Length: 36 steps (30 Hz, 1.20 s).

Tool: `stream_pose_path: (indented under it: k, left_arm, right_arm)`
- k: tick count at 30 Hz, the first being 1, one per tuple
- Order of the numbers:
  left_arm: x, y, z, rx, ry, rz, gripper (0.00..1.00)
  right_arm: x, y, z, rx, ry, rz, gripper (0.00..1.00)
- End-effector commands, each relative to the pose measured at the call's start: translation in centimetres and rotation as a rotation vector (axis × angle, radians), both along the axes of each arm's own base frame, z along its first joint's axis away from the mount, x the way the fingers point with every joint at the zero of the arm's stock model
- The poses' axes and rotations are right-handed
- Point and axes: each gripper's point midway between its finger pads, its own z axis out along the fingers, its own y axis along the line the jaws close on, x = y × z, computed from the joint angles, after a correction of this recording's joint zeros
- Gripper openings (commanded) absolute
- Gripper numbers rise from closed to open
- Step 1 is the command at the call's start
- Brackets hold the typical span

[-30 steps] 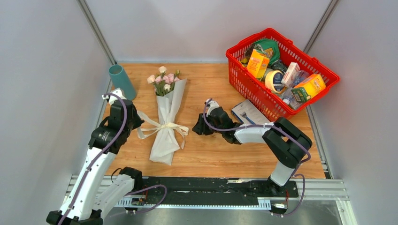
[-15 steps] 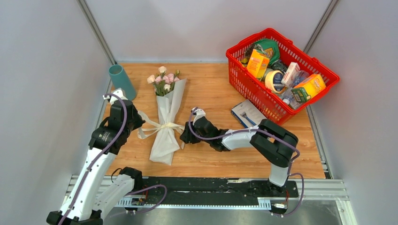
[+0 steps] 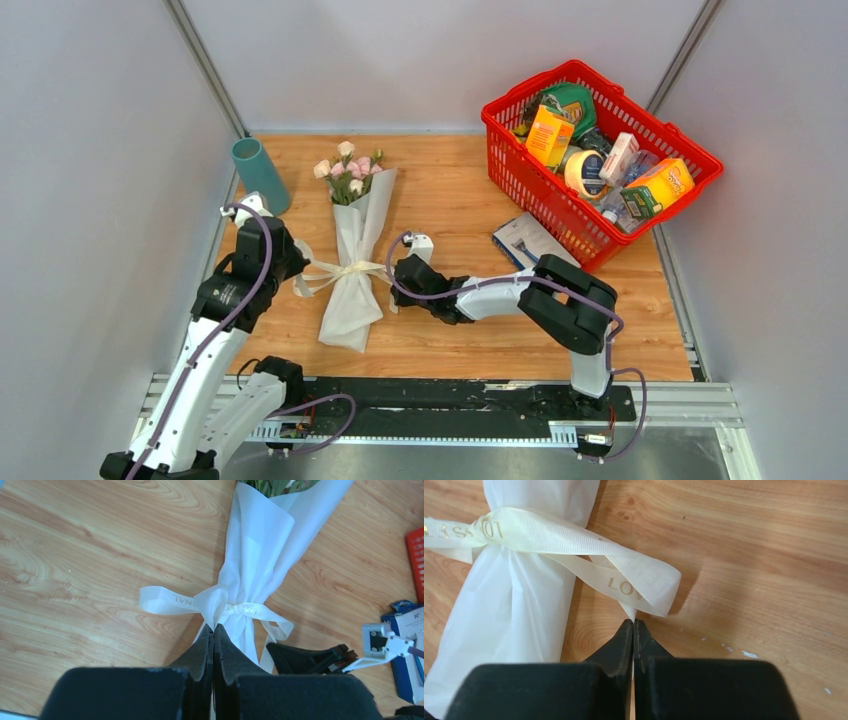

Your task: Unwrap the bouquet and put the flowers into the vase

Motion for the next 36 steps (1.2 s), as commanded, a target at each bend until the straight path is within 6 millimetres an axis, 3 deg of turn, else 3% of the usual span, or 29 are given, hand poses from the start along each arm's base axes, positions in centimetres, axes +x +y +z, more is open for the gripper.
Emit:
stream_pose_path:
  k: [1, 7, 18, 22, 24, 29, 36]
  left_arm:
    - [0.6, 1.3, 1.6, 0.025, -0.052, 0.072, 0.00]
    - [0.6, 4.4, 2.6, 0.104, -0.064, 0.247, 0.00]
    - [1.6, 8.6, 5.9, 0.089, -0.181, 0.476, 0.00]
    - [2.3, 7.0, 5.9, 0.009, -0.215, 0.398, 0.00]
    - [2.3, 7.1, 5.7, 0.011, -0.218, 0.408, 0.00]
    - [2.4, 7.5, 5.2, 0.054, -0.183, 0.413, 0.00]
    - [2.5, 6.1, 2.9, 0.028, -0.117, 0.344, 0.00]
  right_arm:
    - [1.6, -1.7, 1.0, -0.062, -0.062, -0.092, 0.00]
    - [2.8, -5.2, 3.2, -0.077, -0.128, -0.193, 0.00]
    - [5.3, -15.7, 5.0, -0.055, -0.139, -0.433, 0.00]
    - [5.3, -16.4, 7.1, -0.021, -0.194, -0.415, 0.00]
    - [5.4, -17.4, 7.6, -0.025, -0.208, -0.449, 0.00]
    - [7.1, -21.9, 9.8, -0.034, -0.250, -0.589, 0.00]
    - [8.3, -29.0, 16.2, -0.010, -0.368, -0.779, 0.00]
